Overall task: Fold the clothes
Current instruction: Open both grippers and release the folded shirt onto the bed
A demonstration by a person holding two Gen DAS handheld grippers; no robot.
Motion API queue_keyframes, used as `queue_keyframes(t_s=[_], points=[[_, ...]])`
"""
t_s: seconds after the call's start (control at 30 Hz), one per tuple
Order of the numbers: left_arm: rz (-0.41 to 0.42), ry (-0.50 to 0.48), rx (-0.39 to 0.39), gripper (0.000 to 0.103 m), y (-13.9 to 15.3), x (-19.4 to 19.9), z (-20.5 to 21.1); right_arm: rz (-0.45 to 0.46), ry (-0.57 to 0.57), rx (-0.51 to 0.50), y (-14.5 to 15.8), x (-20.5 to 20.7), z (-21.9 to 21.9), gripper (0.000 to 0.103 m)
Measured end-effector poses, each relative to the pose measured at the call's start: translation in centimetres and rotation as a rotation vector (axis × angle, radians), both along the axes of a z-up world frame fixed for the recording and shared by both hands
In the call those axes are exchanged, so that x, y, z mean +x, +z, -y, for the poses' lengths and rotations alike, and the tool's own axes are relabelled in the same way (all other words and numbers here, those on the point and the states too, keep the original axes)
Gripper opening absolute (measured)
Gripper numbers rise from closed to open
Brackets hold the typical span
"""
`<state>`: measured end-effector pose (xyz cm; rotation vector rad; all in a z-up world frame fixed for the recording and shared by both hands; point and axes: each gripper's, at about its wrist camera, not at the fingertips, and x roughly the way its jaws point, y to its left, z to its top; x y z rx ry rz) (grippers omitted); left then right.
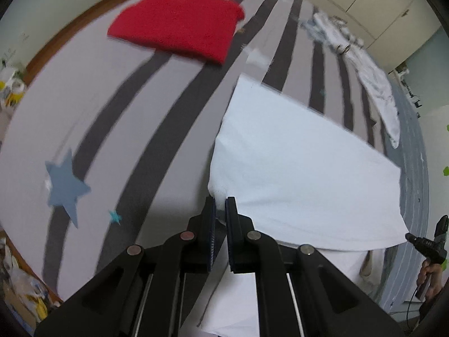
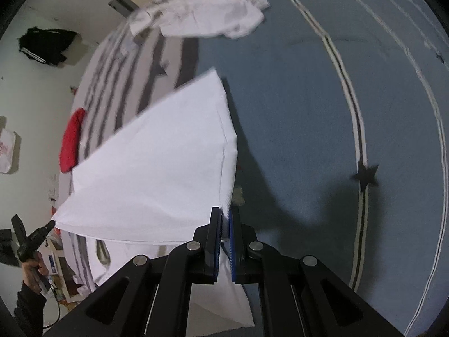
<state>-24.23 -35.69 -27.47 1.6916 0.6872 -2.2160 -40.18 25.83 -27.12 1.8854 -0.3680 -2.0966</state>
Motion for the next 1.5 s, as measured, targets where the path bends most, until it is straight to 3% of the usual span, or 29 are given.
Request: queue_keyframes(t_s=[0.1,0.17,0.2,0.27,0.33,0.4,0.5,0.67,0.83,0.9,1.07,1.13,1.27,1.4,1.5], points=[[0.047,0.006,0.004,0.009,-1.8,0.3,0.1,0.031,0.012,0.022,-2.4,0.5,0.3,0.005],[0.139,0.028,-0.024,0.012,-3.9,0.9,0.5,0.042,0.031,0.05,-3.9,0.9,0.5,0.01],[0.131,0.048,-0.045,0.013,-3.7,1.5,0.9,0.05,0.043,0.075,-4.6,1.2,0.5,0.014],[0.109,0.089,-0.088,0.013,-3.2,2.7,1.6,0.065,0.059,0.126,-5.7,1.7,0.3,0.035],[0.066,0.124,-0.153,0.013,-2.0,3.7,2.2,0.04,0.036,0.154,-5.4,2.4,-0.8,0.035],[-0.037,0.089,-0.223,0.013,0.2,3.3,1.3,-0.039,0.008,0.203,-3.8,3.0,-1.6,0.035],[-0.201,-0.011,-0.313,0.013,2.6,0.7,-1.6,-0.237,0.031,0.206,-0.3,2.8,0.1,0.035],[-0.37,-0.148,-0.316,0.013,1.1,-9.4,-7.7,-0.484,0.131,0.12,1.8,-0.5,8.5,0.035],[-0.431,-0.192,-0.229,0.013,-2.1,-16.8,-10.2,-0.6,0.217,0.044,-0.3,-4.8,18.9,0.035],[-0.414,-0.214,-0.227,0.013,-3.6,-18.0,-11.1,-0.634,0.252,0.028,-1.1,-5.3,21.0,0.035],[-0.359,-0.213,-0.229,0.013,-7.5,-18.6,-11.6,-0.603,0.313,0.07,-6.0,-7.0,24.9,0.035],[-0.363,-0.208,-0.215,0.013,-7.1,-18.5,-11.1,-0.58,0.308,0.104,-7.8,-7.3,24.8,0.032],[-0.392,-0.18,-0.204,0.014,-5.6,-17.7,-9.1,-0.594,0.277,0.081,-7.1,-7.8,23.4,0.033],[-0.327,-0.138,-0.213,0.013,-7.3,-16.8,-5.2,-0.585,0.197,0.049,-6.3,-8.7,20.3,0.033],[-0.316,-0.226,-0.276,0.014,-7.2,-16.7,-5.6,-0.525,0.179,-0.014,-7.6,-10.0,17.8,0.027]])
